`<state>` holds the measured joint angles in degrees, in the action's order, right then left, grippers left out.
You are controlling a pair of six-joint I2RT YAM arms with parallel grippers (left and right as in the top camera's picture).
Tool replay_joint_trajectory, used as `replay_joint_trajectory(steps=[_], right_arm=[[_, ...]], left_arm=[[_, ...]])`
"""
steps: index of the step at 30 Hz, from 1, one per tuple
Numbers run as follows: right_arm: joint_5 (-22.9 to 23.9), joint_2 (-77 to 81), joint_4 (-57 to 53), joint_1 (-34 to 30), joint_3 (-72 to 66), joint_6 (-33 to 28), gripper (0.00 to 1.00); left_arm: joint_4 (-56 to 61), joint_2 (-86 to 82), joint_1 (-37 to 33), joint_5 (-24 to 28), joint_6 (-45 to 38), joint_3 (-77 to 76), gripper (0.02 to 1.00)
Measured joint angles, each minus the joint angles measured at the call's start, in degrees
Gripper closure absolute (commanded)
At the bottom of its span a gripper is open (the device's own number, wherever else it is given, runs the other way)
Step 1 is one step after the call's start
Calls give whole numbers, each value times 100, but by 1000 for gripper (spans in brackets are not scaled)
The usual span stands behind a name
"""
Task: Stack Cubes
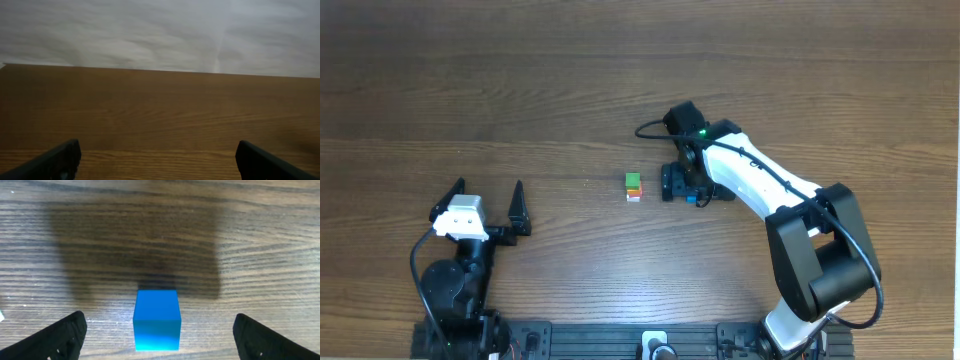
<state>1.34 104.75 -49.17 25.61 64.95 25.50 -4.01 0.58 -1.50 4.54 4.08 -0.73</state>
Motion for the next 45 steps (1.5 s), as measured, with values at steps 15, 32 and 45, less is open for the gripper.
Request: replay_joint_trajectory(steps=[15, 32, 45], right_arm=[[-35, 0, 153, 0, -144, -42, 395], [-66, 0, 210, 0, -155, -111, 704], [-83, -11, 199, 0, -153, -149, 836]], left_arm=[[0, 0, 0, 0, 2, 0, 18], [0, 0, 0, -2, 2, 0, 20], [0, 0, 0, 0, 2, 0, 18]])
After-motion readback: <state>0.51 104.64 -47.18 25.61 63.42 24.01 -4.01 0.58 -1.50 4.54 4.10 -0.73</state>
